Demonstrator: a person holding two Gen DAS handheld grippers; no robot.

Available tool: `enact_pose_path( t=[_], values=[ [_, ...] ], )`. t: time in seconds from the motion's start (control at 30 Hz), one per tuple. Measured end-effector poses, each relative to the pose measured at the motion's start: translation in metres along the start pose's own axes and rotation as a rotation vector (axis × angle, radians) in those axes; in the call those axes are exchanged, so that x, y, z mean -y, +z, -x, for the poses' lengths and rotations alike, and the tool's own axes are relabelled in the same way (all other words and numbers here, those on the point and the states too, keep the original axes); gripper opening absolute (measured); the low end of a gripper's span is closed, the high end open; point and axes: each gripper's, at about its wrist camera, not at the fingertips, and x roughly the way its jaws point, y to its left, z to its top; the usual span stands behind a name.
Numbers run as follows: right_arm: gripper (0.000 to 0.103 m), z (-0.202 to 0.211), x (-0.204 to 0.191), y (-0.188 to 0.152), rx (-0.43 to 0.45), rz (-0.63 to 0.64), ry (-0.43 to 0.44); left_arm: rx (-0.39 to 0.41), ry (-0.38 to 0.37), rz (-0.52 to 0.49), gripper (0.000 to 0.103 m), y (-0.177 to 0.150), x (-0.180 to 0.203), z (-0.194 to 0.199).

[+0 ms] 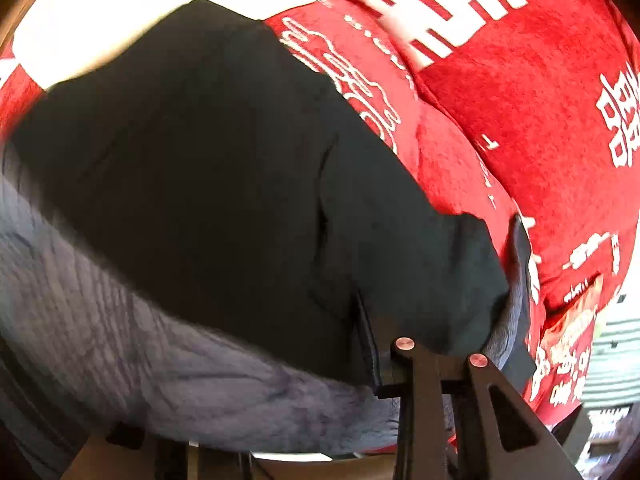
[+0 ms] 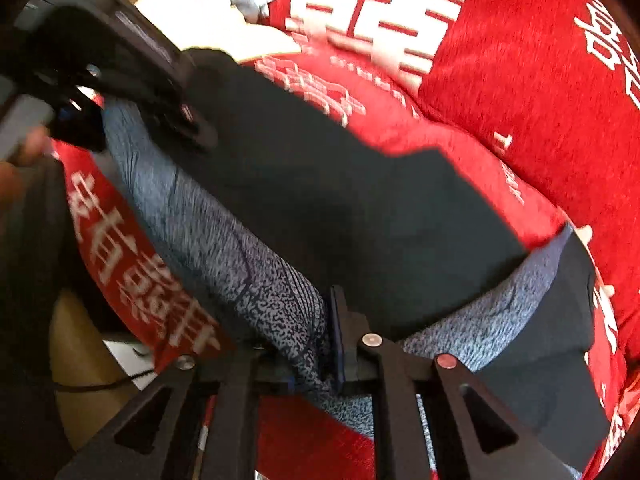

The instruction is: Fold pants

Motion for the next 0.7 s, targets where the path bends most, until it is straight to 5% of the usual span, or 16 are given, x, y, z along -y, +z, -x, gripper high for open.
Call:
enact_pose_path(
  t=[0.03,0.07,0.1,0.17,0.23,0.37,0.47,0.7],
  values=[
    [0.023,0.004,0.0,0.002,-0.012,0.001,0.003,-0.006,0.006,0.0,0.035,-0.002,0.0,0.003],
    [0.026,0.009,0.002,0.002,-0.013,-0.003,0.015,-0.015,0.021,0.001,0.046,-0.003,0.001,0.006],
    [0.032,0.017,0.007,0.004,-0.005,-0.018,0.036,-0.013,0.052,0.001,0.072,-0.004,0.002,0.011],
    [0.048,0.038,0.024,0.004,0.033,-0.078,0.066,0.057,0.094,0.013,0.09,-0.013,-0.008,0.03],
    [0.066,0.054,0.043,0.004,0.074,-0.158,0.082,0.092,0.094,0.018,0.09,-0.022,-0.013,0.043],
    [0.073,0.069,0.101,0.005,0.116,-0.368,0.061,0.134,0.174,0.042,0.09,-0.027,-0.023,0.058],
    [0.075,0.046,0.151,0.018,0.045,-0.49,-0.097,0.186,0.26,-0.03,0.09,-0.028,-0.007,0.068],
    [0.079,-0.044,0.246,0.048,-0.209,-0.829,-0.181,0.208,0.328,-0.247,0.09,-0.02,0.049,0.045]
  ],
)
